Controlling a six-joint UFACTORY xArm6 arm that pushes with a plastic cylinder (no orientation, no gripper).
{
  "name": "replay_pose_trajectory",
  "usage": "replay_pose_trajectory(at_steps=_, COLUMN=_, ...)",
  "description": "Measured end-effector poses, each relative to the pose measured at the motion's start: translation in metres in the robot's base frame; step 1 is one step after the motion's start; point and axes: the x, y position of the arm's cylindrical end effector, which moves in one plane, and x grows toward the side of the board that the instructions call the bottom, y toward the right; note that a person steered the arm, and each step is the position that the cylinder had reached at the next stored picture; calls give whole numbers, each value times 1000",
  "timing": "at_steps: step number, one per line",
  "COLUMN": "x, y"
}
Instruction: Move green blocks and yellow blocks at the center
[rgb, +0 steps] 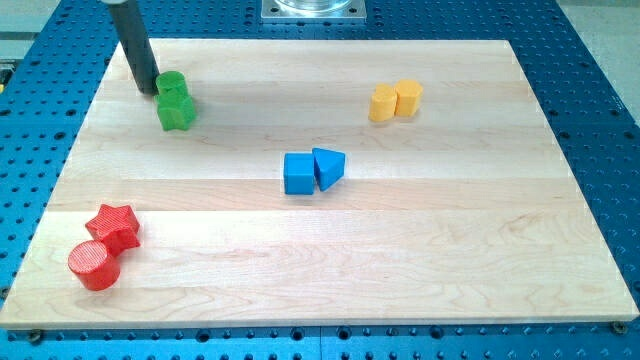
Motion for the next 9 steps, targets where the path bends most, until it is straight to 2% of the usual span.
replay_pose_trajectory(at_steps=1, x=35, y=53)
replay_pose_trajectory(at_steps=2, x=49, y=47)
replay_pose_trajectory(at_steps=3, x=55, y=2)
replay_pose_trajectory(at_steps=4, x=82, y=29)
replay_pose_trajectory(at_steps=5, x=88, y=94)
replay_pose_trajectory(at_steps=6, x=76, y=87)
replay_pose_trajectory(at_steps=7, x=47, y=142)
replay_pose_trajectory(at_steps=8, x=49, y=151)
replay_pose_trajectory(at_steps=9, x=76, y=158)
